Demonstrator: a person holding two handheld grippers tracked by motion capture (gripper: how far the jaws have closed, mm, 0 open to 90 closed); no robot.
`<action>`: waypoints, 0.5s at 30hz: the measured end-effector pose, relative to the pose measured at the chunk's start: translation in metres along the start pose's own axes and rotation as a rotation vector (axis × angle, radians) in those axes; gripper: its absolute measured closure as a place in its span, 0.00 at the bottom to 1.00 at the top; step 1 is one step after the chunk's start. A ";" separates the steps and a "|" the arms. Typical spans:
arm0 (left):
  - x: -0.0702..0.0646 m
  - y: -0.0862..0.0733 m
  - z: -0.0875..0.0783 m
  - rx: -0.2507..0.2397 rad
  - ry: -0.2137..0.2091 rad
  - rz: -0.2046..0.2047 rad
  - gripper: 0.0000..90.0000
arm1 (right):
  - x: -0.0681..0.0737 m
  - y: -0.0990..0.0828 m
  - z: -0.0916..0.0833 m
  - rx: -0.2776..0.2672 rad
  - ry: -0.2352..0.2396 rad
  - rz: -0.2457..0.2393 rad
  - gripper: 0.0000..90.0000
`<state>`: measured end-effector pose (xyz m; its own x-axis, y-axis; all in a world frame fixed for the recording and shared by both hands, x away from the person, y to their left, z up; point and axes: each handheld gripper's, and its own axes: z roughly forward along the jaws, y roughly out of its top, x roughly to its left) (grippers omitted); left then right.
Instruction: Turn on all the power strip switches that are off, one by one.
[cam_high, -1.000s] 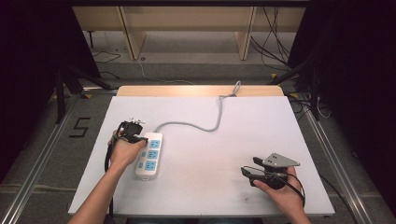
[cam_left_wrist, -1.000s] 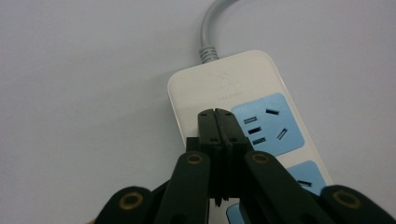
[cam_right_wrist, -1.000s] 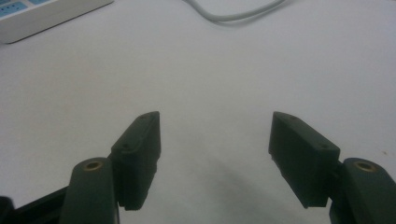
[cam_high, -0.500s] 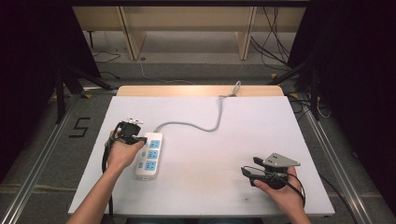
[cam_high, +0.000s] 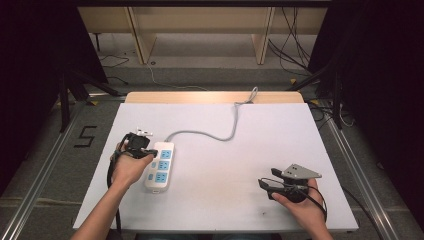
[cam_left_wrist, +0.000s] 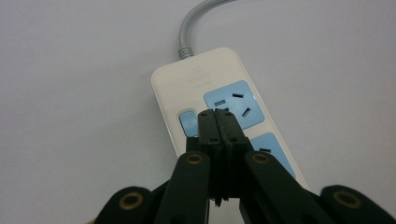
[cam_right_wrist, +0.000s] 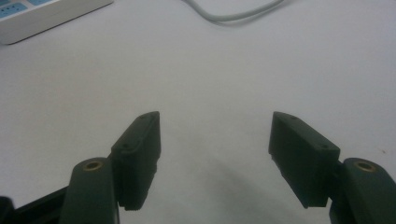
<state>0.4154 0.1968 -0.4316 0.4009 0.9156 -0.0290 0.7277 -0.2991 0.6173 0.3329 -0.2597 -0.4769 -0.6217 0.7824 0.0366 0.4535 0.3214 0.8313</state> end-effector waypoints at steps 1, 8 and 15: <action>0.000 -0.001 0.000 0.000 -0.001 0.001 1.00 | 0.000 0.000 0.000 0.001 -0.001 0.000 0.39; -0.001 -0.005 -0.003 0.003 -0.004 0.002 1.00 | 0.000 0.000 0.000 0.000 0.000 0.000 0.39; -0.003 -0.008 -0.005 0.011 -0.003 0.012 1.00 | 0.000 0.000 0.000 0.001 -0.001 0.001 0.39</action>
<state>0.4056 0.1978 -0.4325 0.4116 0.9110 -0.0244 0.7289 -0.3130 0.6089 0.3328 -0.2602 -0.4767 -0.6207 0.7832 0.0366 0.4549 0.3217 0.8304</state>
